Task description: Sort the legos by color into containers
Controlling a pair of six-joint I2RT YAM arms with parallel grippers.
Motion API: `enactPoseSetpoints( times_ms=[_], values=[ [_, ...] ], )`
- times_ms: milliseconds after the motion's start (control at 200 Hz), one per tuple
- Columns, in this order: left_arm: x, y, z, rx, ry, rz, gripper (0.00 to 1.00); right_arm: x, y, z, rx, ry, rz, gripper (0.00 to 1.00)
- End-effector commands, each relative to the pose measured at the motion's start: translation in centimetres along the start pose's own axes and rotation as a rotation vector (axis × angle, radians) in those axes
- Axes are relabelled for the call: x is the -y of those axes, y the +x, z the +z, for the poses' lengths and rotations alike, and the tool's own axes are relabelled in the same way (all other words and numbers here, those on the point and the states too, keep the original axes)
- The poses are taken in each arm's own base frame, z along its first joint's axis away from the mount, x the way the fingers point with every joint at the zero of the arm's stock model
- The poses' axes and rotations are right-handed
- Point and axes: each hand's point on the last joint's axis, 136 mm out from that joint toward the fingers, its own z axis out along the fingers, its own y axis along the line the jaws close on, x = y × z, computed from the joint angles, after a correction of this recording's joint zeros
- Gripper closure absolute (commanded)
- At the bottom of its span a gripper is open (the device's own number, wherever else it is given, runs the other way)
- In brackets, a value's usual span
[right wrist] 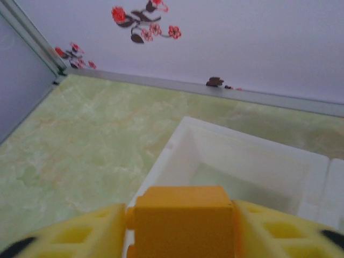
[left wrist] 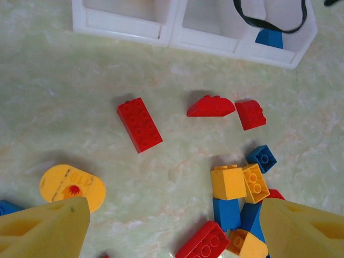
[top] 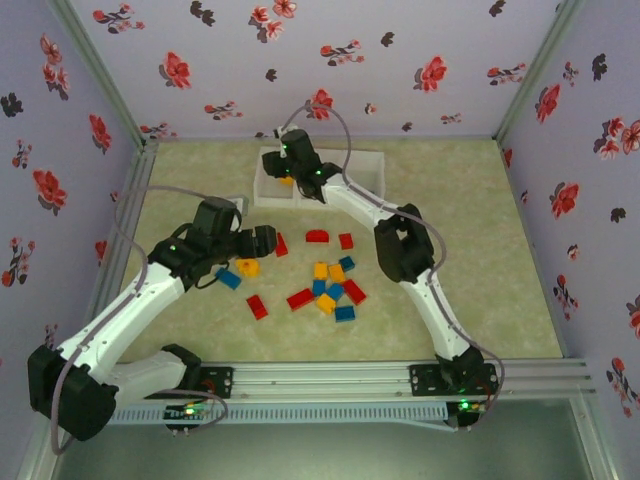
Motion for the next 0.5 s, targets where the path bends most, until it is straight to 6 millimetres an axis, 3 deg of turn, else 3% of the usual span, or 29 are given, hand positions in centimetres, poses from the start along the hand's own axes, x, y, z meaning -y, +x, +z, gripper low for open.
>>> enactPoseSetpoints(
  times_ms=[0, 70, 205, 330, 495],
  values=[
    [-0.6, 0.8, -0.2, -0.018, -0.027, -0.021, 0.17, -0.1, -1.4, -0.4, -0.017, 0.005, 0.008, 0.36],
    [-0.7, 0.9, -0.1, -0.02, -0.032, -0.025, 0.17, -0.1, -1.6, -1.0, -0.022, 0.007, 0.006, 0.3],
    [-0.9, 0.9, 0.2, -0.025, -0.049, -0.037, 0.17, -0.4, -2.2, -3.6, -0.016, 0.0, 0.002, 0.29],
    [-1.4, 0.9, 0.9, -0.032, -0.089, -0.057, 0.17, -0.2, -3.3, -8.3, 0.021, 0.011, 0.021, 0.27],
    [-1.7, 0.9, 2.5, -0.019, -0.126, -0.083, 0.18, 1.2, -1.7, -14.6, 0.002, 0.055, 0.036, 0.25]
  ],
)
